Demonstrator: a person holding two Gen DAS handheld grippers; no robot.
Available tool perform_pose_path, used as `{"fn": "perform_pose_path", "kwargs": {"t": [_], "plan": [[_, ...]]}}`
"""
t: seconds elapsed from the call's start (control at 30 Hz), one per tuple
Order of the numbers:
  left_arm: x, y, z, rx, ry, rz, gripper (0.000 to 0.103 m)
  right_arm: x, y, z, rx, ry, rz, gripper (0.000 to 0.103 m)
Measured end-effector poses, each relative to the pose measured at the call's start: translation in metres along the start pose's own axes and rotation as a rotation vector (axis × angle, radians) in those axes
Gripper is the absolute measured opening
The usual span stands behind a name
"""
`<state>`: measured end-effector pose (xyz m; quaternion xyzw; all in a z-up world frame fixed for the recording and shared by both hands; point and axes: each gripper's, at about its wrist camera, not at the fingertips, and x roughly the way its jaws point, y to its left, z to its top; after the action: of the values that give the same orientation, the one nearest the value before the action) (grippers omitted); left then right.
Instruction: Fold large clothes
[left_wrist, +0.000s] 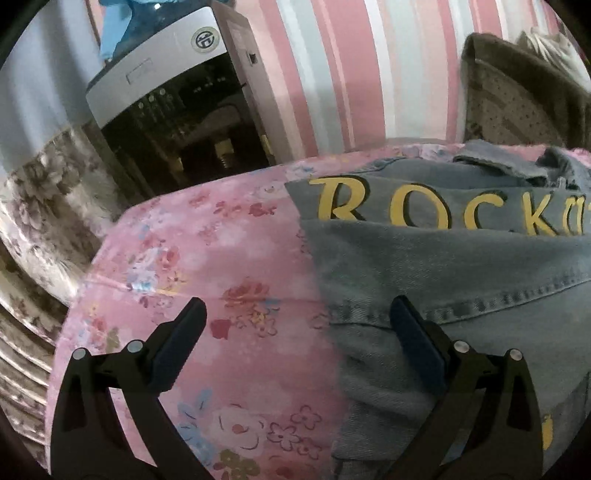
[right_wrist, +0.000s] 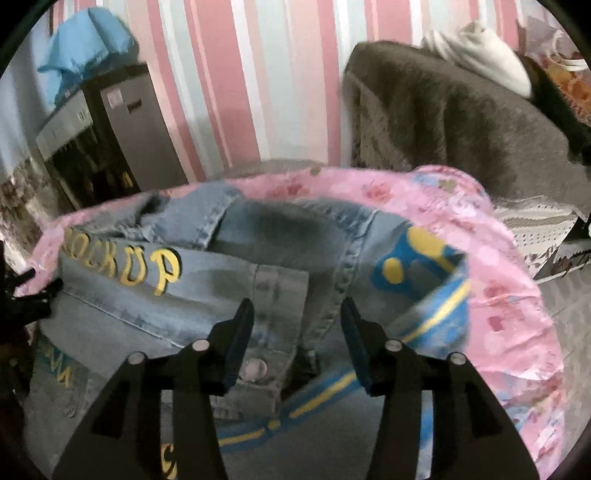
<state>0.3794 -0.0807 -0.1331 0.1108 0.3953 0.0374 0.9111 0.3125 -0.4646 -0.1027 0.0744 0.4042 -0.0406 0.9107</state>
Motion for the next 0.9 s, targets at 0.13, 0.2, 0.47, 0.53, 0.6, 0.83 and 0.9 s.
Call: {"fn": "perform_pose_path", "kwargs": {"t": [0.13,0.2,0.47,0.53,0.6,0.83,0.9], "plan": [[-0.021,0.003,0.001,-0.011,-0.063,-0.085,0.089,-0.036,-0.009,-0.005,0.041,-0.06,-0.001,0.05],[-0.046,0.008,0.002,-0.043,-0.107,-0.132,0.089,-0.056,-0.01,-0.009,0.041,-0.093,-0.008,0.053],[-0.158,0.007,-0.041,-0.096,-0.206,-0.19,0.1,-0.129,-0.006,-0.056,0.061,-0.189,-0.036,0.067],[-0.174,0.004,-0.059,-0.108,-0.2,-0.21,0.1,-0.142,0.0,-0.074,0.055,-0.2,-0.057,0.067],[-0.183,-0.001,-0.079,-0.115,-0.175,-0.231,0.1,-0.153,0.005,-0.091,0.049,-0.207,-0.067,0.068],[-0.206,-0.021,-0.129,-0.099,-0.151,-0.28,0.1,-0.171,0.011,-0.125,0.044,-0.196,-0.075,0.071],[-0.211,-0.029,-0.136,-0.097,-0.145,-0.301,0.1,-0.171,0.012,-0.128,0.036,-0.187,-0.073,0.071]]}}
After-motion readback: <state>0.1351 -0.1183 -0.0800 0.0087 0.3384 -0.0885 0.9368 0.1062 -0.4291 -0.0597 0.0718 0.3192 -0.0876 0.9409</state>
